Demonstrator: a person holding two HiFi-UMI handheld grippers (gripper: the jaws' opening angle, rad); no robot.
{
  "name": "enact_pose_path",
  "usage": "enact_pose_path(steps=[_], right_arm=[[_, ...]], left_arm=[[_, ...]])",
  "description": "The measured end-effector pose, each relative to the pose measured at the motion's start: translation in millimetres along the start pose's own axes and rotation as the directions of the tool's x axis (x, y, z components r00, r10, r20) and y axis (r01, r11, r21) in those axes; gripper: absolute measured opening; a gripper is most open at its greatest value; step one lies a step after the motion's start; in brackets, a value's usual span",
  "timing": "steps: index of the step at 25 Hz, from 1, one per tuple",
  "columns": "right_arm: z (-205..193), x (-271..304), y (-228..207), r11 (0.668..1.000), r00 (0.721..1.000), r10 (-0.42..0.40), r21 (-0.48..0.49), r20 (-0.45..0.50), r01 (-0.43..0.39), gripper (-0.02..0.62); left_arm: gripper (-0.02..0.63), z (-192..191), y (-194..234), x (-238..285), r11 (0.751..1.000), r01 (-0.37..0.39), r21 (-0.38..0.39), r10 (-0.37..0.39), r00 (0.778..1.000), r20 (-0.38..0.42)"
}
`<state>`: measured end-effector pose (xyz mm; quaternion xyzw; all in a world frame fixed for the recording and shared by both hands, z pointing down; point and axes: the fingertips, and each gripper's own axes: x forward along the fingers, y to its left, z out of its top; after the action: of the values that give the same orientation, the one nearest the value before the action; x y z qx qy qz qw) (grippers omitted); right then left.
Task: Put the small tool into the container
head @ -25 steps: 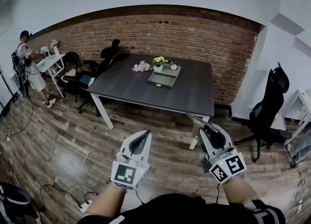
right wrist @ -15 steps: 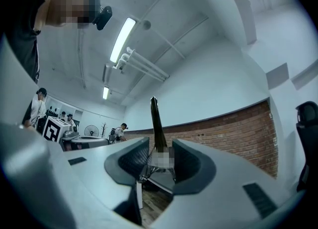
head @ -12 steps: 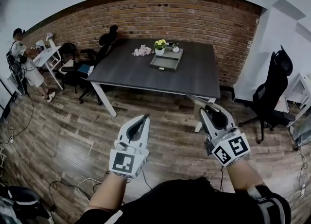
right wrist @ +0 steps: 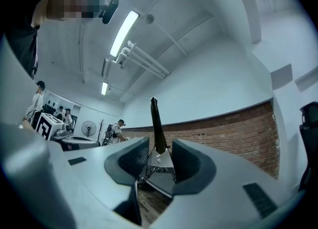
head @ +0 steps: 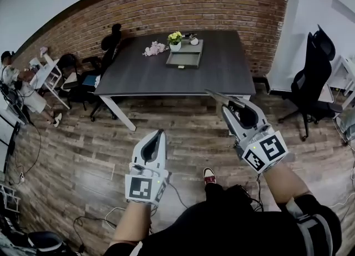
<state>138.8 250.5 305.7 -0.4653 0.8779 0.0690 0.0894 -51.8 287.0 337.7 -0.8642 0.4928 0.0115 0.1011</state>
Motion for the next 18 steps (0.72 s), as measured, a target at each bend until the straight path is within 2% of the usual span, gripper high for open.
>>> enact_pose_path(steps=[7, 10, 14, 18], right_arm=[[-29, 52, -28, 0.999, 0.999, 0.033, 0.015, -0.031, -0.033, 0.143], [-41, 84, -47, 0.998, 0.998, 0.050, 0.027, -0.035, -0.049, 0.143], [-58, 128, -81, 0.996, 0.996, 0.076, 0.056, -0.046, -0.073, 0.144], [-65, 165, -109, 0.993, 0.993, 0.106, 0.064, -0.051, -0.103, 0.144]], left_arm=[[0.008, -39, 35, 35, 0.998, -0.049, -0.040, 0.046, 0.997, -0.057], [0.008, -52, 56, 69, 0.998, -0.058, -0.032, 0.054, 0.993, -0.102], [0.008, -63, 72, 127, 0.999, -0.040, -0.009, 0.038, 0.992, -0.123], [0.008, -59, 84, 179, 1.000, -0.022, 0.005, 0.022, 0.997, -0.079]])
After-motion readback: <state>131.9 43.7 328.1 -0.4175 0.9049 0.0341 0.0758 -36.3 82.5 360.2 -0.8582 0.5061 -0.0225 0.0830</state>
